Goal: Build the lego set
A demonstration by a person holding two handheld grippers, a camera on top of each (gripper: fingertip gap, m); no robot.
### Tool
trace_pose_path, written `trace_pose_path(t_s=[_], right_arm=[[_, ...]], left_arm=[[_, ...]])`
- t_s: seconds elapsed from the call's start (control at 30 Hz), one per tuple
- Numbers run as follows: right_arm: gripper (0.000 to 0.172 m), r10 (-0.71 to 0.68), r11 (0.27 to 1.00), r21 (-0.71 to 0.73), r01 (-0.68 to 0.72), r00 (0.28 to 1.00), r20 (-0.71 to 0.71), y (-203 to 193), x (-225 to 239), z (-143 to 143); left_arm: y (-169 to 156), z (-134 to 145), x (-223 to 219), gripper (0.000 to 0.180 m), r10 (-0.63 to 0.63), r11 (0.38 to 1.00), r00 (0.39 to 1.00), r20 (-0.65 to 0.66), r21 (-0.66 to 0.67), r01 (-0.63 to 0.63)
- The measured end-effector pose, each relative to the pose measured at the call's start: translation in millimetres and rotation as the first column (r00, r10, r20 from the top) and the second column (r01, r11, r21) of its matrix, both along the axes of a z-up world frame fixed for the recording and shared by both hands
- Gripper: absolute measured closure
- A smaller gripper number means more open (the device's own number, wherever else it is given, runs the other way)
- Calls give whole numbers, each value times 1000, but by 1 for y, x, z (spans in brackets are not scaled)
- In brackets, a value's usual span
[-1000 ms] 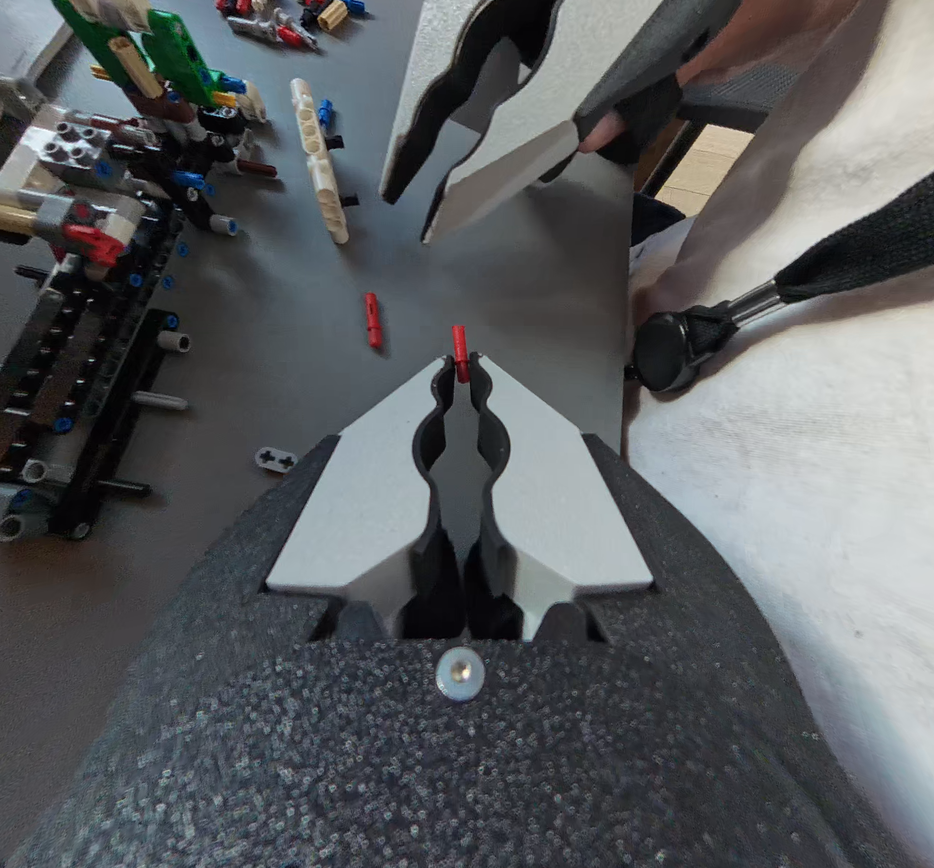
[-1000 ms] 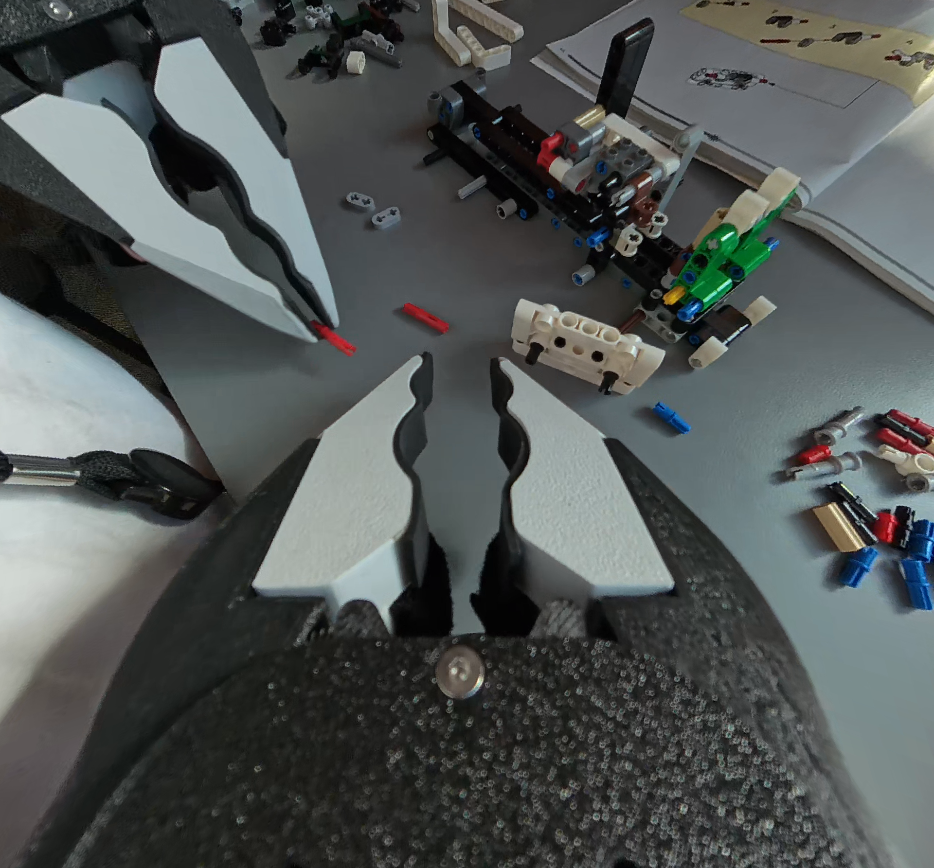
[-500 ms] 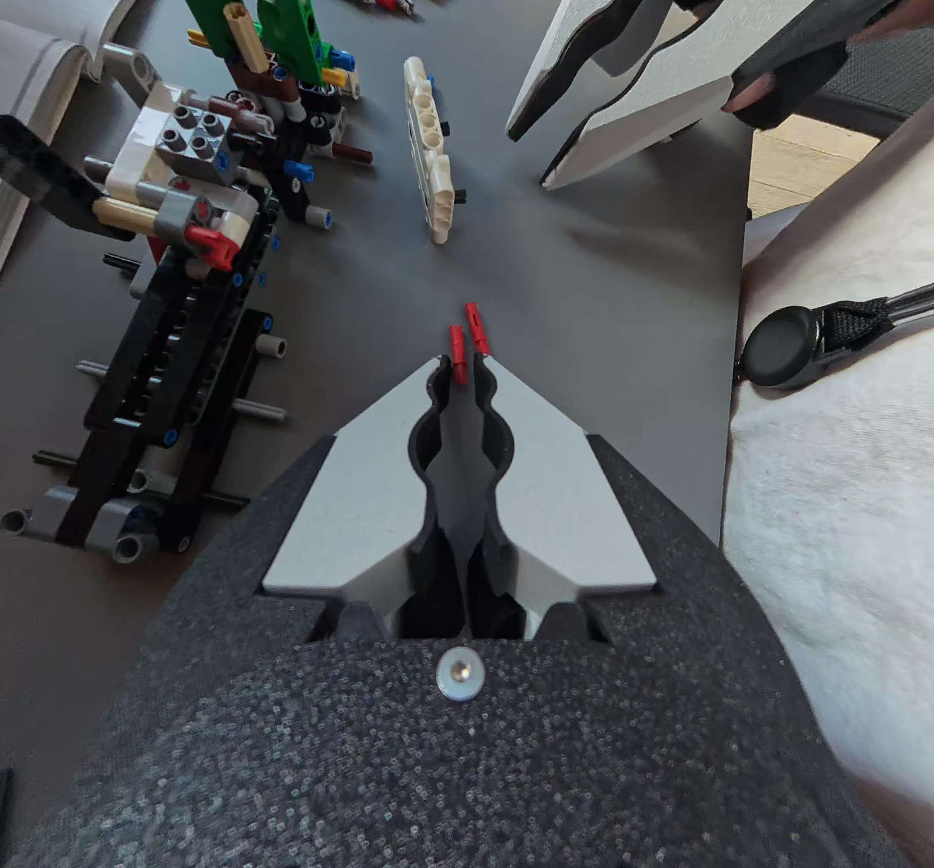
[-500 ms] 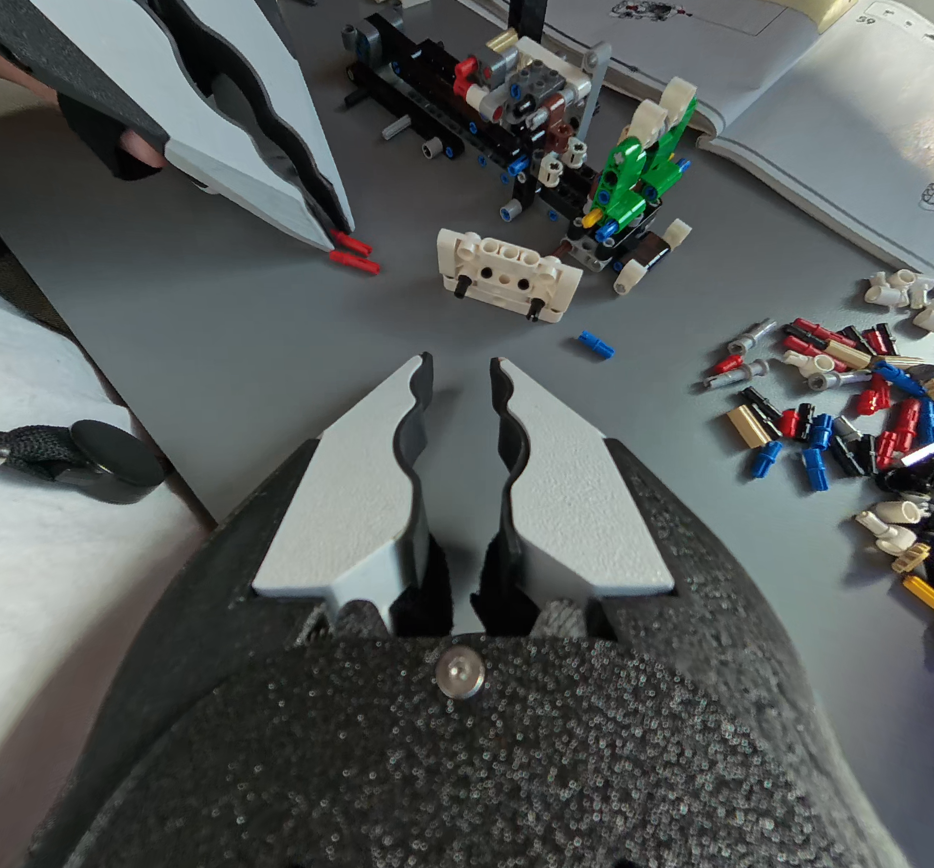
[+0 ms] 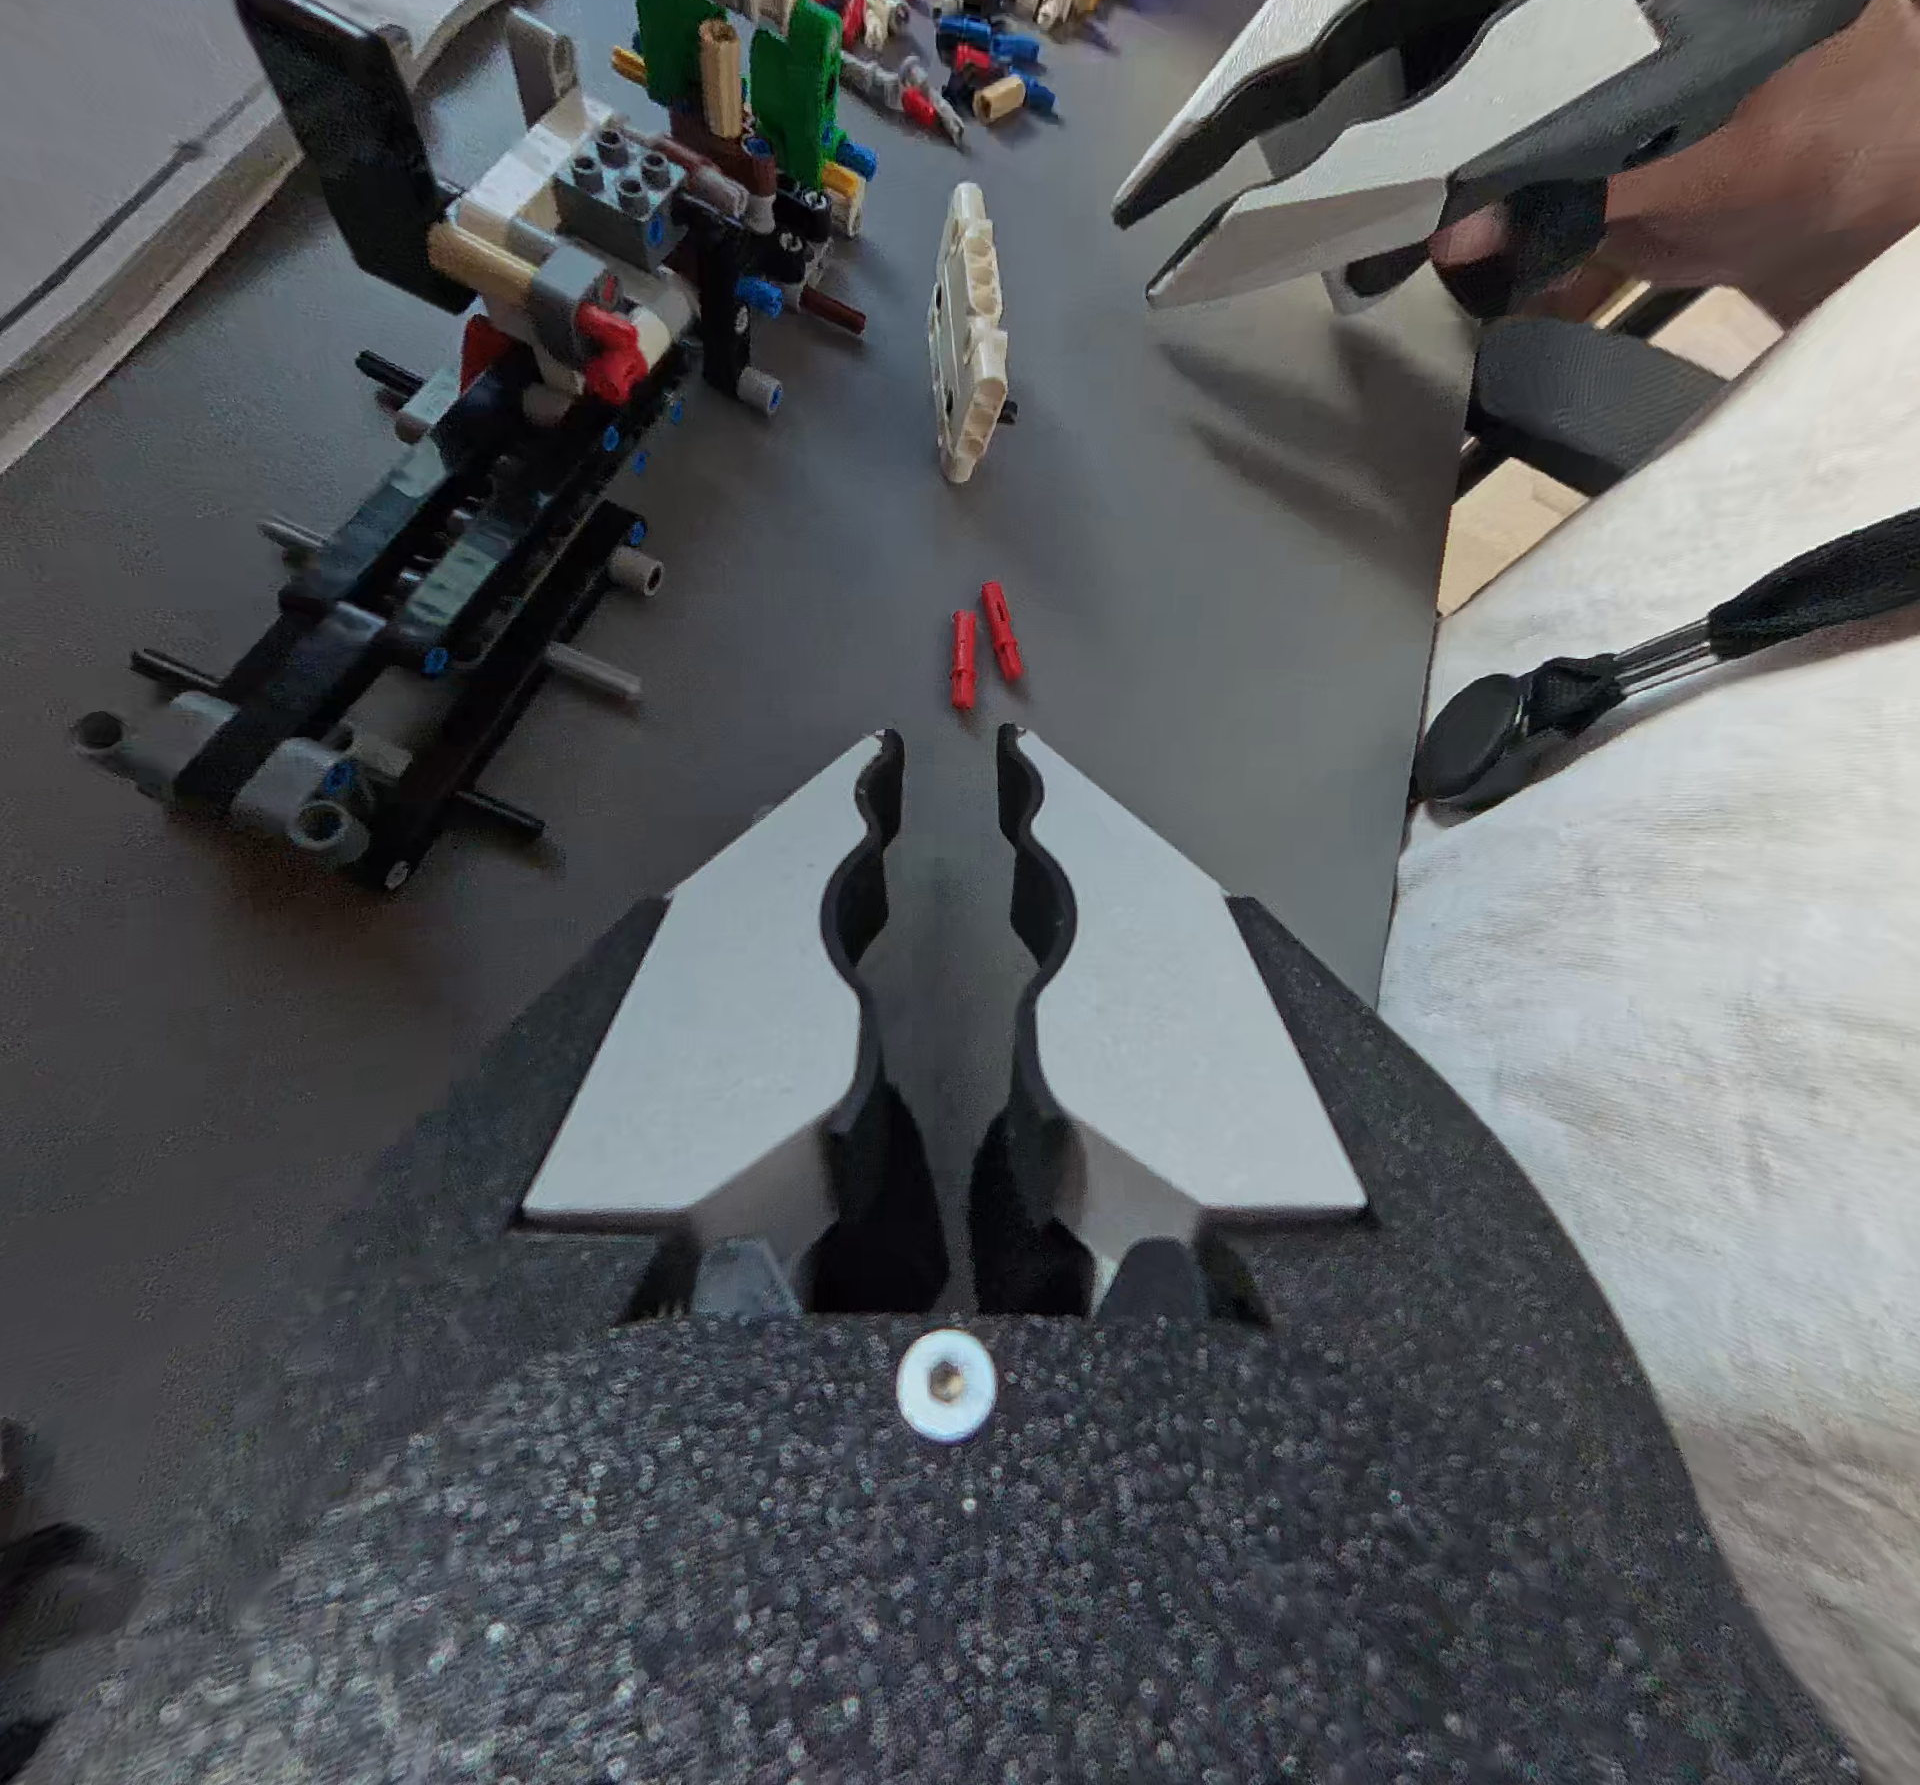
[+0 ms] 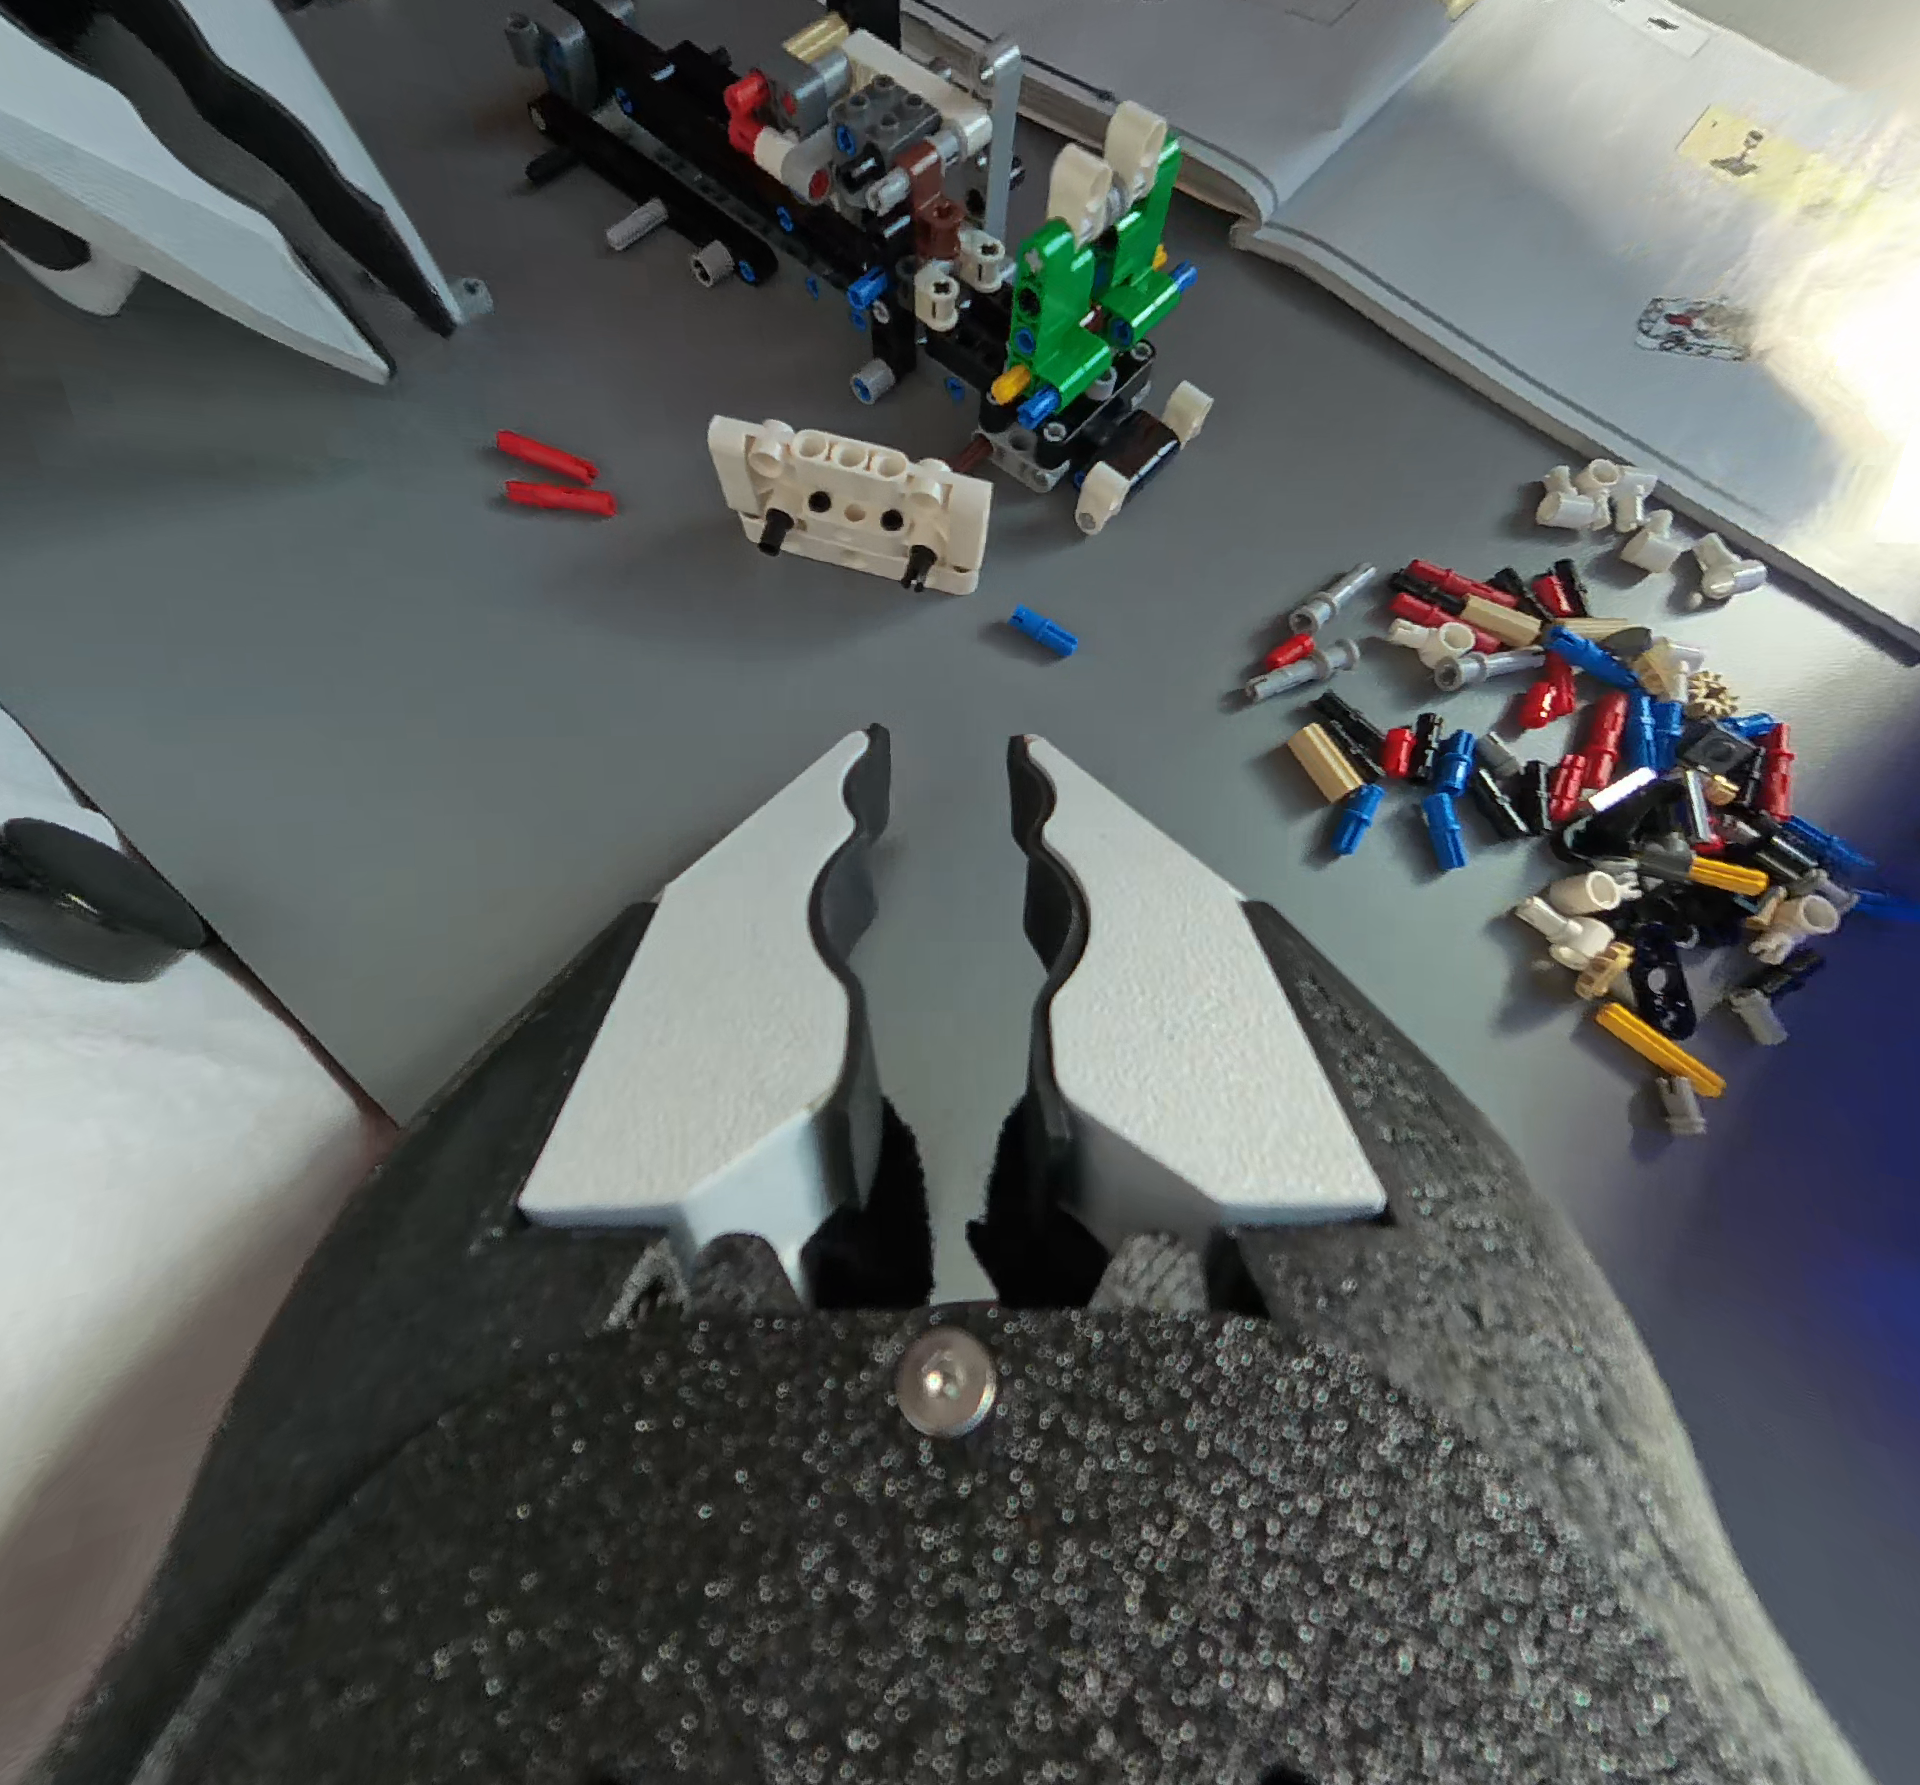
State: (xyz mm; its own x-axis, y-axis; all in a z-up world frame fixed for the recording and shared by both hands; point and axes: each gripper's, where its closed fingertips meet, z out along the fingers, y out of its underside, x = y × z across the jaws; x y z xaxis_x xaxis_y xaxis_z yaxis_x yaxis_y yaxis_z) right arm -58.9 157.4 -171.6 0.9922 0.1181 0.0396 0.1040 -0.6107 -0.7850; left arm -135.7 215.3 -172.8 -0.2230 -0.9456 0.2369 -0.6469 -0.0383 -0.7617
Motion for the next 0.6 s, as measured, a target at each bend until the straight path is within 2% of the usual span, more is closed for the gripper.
trace_pose_path(t_s=[0.23,0.33,0.6], right_arm=[[150,-62,994,76,79,978,-198,-7,18,27],[150,-109,988,88,128,976,-188,-11,38,31],[150,-316,941,61,332,930,-186,-19,95,21]], left_arm=[[36,34,-13,165,209,978,961,184,-35,-206],[44,36,-17,166,236,972,952,195,-48,-231],[51,30,-15,165,226,972,959,172,24,-233]])
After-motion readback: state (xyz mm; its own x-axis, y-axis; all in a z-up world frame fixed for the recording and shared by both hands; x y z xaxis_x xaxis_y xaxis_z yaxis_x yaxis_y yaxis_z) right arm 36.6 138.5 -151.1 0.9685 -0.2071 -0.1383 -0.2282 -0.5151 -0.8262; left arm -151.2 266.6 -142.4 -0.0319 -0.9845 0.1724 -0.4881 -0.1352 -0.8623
